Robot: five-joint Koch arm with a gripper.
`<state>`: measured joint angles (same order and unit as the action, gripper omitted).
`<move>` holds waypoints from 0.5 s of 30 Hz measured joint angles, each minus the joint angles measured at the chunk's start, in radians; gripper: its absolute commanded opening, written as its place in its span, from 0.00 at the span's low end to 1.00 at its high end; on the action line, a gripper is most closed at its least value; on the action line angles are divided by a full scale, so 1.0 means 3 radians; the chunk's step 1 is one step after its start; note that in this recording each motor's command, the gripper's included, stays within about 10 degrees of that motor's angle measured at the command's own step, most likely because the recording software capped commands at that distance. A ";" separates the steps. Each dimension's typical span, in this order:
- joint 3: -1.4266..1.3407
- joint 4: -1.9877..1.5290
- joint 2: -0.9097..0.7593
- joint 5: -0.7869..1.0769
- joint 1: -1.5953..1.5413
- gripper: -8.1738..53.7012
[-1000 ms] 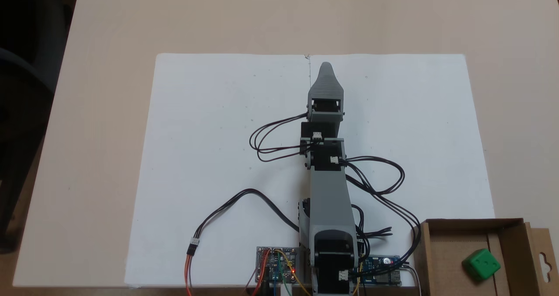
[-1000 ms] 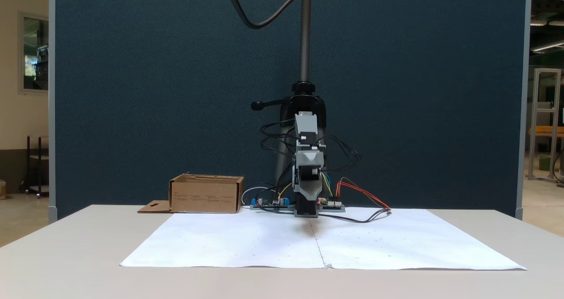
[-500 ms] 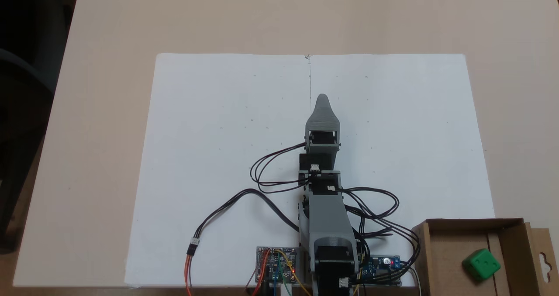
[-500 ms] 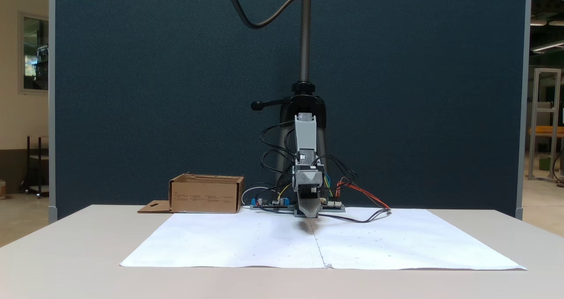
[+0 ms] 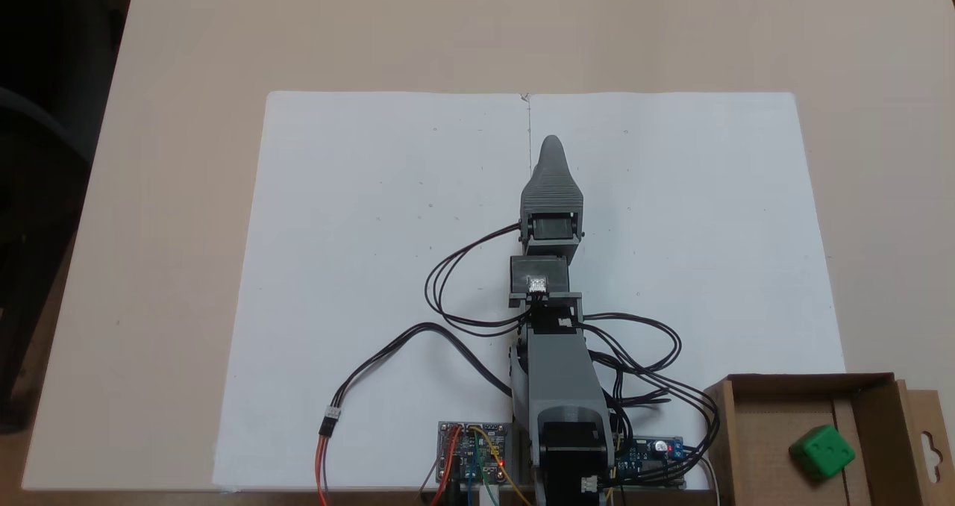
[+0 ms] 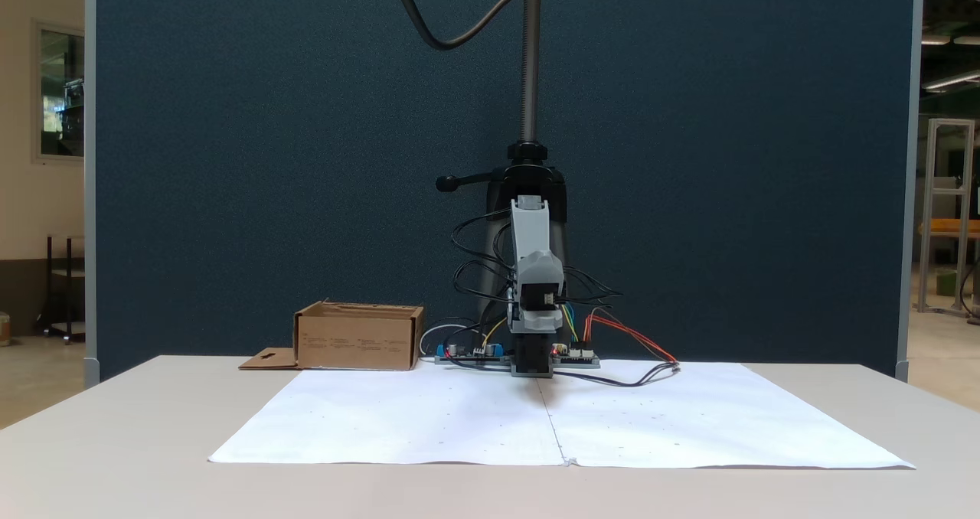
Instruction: Grasp a green dice and put it in the bin.
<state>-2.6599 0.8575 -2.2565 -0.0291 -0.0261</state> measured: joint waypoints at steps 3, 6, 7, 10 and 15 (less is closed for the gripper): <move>0.0000 0.0389 0.0000 0.0000 0.0000 0.85; 0.0000 0.0695 0.0000 0.0000 -0.0005 0.86; 0.0000 0.0706 0.0000 0.0005 0.0000 0.85; 0.0000 0.0721 0.0000 0.0000 0.0000 0.86; 0.0000 0.0721 0.0000 0.0000 0.0000 0.86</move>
<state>-2.6599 1.0738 -2.2565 -0.0291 -0.0261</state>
